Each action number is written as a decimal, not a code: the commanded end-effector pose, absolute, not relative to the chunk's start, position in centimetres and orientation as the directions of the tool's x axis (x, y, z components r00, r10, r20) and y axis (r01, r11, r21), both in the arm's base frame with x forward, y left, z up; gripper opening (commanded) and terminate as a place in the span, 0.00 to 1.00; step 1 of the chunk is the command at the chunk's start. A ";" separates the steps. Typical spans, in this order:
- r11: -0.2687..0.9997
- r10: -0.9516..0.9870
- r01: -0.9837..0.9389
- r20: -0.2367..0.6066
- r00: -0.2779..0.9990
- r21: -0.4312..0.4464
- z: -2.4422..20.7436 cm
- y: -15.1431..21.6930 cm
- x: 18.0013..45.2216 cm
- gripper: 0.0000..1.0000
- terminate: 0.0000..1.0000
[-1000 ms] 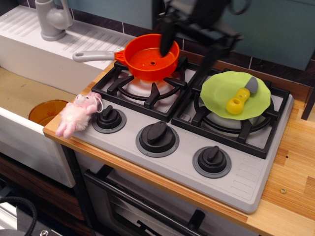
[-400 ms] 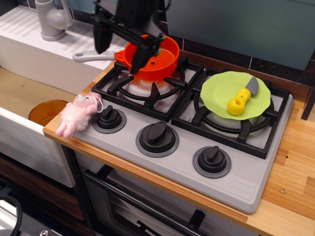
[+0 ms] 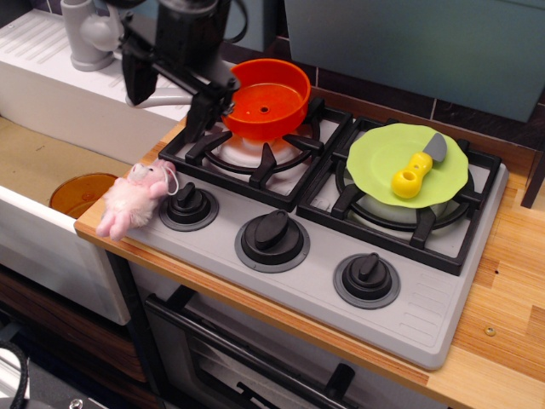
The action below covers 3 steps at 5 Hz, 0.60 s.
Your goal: End effector transition from object to object
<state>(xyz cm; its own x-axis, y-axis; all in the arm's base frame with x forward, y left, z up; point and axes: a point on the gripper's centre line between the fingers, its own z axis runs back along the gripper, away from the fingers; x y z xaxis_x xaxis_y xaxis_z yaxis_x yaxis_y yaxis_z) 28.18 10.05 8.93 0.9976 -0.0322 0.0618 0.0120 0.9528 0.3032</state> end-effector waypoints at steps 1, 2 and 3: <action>0.956 -0.026 -0.010 0.119 0.993 0.294 7.3 11.8 28.4 1.00 0.00; 0.960 -0.014 -0.020 0.118 0.993 0.280 6.0 12.2 27.6 1.00 0.00; 0.962 0.001 -0.032 0.113 0.994 0.273 4.9 12.2 26.8 1.00 0.00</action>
<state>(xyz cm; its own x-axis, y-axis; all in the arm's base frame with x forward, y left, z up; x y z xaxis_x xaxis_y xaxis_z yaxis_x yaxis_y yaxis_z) 26.08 11.84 4.09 0.9960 0.0044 0.0890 -0.0276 0.9647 0.2617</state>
